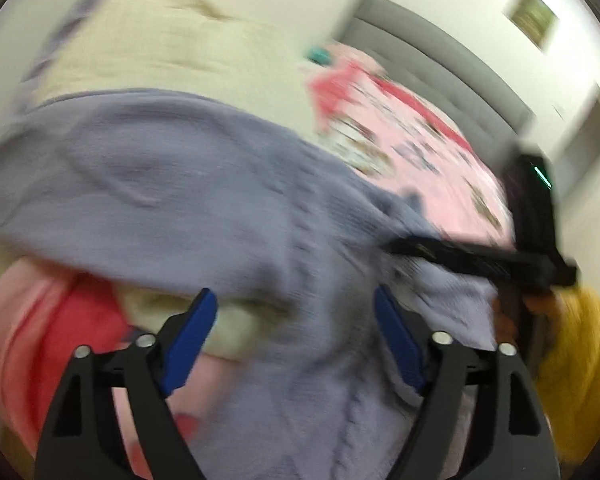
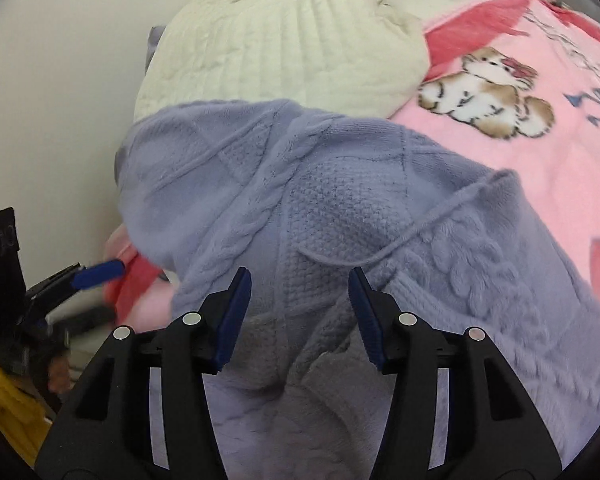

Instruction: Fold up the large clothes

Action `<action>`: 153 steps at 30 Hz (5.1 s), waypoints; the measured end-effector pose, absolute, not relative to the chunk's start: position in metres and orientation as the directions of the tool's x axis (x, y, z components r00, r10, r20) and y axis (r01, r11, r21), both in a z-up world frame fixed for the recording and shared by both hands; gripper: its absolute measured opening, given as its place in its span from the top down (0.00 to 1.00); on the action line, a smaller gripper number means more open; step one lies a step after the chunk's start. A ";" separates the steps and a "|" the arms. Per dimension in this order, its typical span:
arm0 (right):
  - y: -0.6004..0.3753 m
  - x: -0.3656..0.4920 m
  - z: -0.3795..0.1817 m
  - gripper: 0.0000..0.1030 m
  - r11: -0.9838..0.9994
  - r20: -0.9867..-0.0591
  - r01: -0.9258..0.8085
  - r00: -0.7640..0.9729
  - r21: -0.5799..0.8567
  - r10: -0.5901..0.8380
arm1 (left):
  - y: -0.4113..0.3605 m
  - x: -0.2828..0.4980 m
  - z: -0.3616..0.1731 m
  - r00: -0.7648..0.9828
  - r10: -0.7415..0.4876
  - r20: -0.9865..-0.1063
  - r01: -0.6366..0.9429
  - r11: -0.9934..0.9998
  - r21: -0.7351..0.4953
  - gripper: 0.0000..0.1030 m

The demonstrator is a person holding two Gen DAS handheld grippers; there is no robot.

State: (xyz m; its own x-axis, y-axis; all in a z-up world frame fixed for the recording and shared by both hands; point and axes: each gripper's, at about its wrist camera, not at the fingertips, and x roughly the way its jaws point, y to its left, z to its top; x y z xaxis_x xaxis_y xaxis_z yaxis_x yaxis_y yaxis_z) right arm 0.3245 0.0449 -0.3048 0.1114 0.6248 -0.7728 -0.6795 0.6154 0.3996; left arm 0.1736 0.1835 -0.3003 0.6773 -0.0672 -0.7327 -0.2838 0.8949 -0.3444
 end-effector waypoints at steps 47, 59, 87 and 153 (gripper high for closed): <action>-0.017 0.241 -0.272 0.14 0.792 -0.785 -0.336 0.193 0.511 0.588 | 0.369 0.129 -0.247 0.834 0.307 -0.459 -0.549 0.546 -0.632 0.86; -0.120 0.234 -0.252 0.14 0.879 -0.781 -0.116 0.416 0.463 0.466 | 0.175 0.243 -0.179 0.925 -0.166 -0.343 -0.017 0.882 -0.472 0.88; -0.272 0.197 -0.267 0.14 0.905 -0.828 0.204 0.513 0.373 0.226 | -0.127 0.230 -0.347 0.560 -0.447 -0.698 0.568 0.820 -0.071 0.23; -0.260 0.290 -0.352 0.88 0.987 -0.922 0.163 0.382 0.008 -0.056 | 0.150 0.225 -0.375 0.489 -0.035 -0.872 0.075 0.997 0.002 0.66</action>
